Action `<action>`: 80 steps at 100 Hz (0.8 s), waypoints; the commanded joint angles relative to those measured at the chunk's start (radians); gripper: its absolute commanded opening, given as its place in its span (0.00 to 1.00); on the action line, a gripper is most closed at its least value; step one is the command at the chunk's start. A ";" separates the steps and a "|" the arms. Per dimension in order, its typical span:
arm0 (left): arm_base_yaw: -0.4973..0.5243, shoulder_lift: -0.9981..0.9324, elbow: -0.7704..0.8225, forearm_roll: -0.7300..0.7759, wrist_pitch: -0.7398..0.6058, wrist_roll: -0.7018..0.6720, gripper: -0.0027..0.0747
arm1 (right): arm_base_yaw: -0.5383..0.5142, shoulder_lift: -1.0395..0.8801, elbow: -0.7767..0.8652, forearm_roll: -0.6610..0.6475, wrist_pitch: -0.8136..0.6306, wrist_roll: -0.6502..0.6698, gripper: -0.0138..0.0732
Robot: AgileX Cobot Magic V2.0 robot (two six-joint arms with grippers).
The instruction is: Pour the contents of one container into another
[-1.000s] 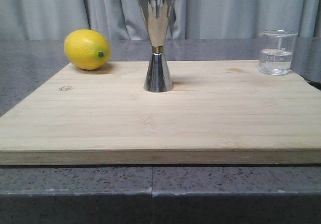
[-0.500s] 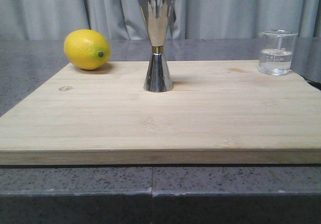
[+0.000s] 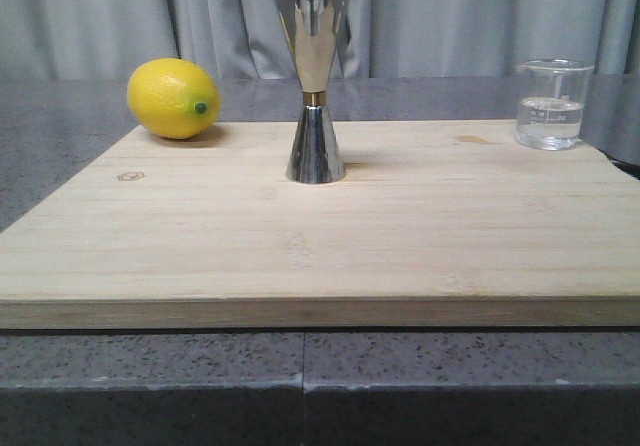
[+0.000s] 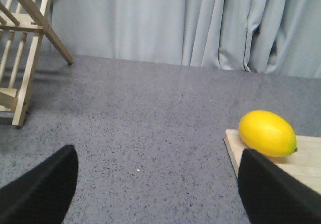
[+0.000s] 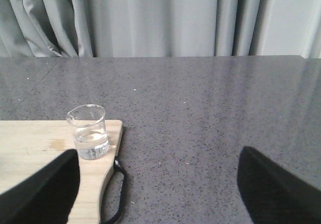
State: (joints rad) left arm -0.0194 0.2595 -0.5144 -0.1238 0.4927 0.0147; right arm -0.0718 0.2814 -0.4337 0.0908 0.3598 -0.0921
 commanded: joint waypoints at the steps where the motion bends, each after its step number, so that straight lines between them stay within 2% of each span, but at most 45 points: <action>1: 0.003 0.045 -0.073 -0.011 0.008 0.005 0.82 | -0.003 0.018 -0.034 -0.003 -0.065 -0.010 0.87; 12: 0.003 0.111 -0.144 -0.015 0.105 0.066 0.82 | -0.003 0.025 -0.042 -0.003 -0.039 -0.010 0.87; 32: 0.003 0.267 -0.272 -0.084 0.266 0.233 0.82 | -0.003 0.102 -0.150 -0.002 0.134 -0.010 0.87; 55: 0.003 0.447 -0.341 -0.403 0.348 0.603 0.82 | -0.003 0.219 -0.283 -0.002 0.301 -0.012 0.87; 61: 0.003 0.494 -0.341 -0.502 0.348 0.747 0.82 | -0.003 0.245 -0.303 -0.002 0.314 -0.012 0.87; 80: 0.003 0.610 -0.341 -0.803 0.346 1.063 0.82 | -0.003 0.308 -0.339 0.026 0.330 -0.054 0.87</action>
State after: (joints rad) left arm -0.0194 0.8278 -0.8210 -0.7496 0.8871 0.9366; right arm -0.0718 0.5556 -0.7238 0.0998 0.7442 -0.1147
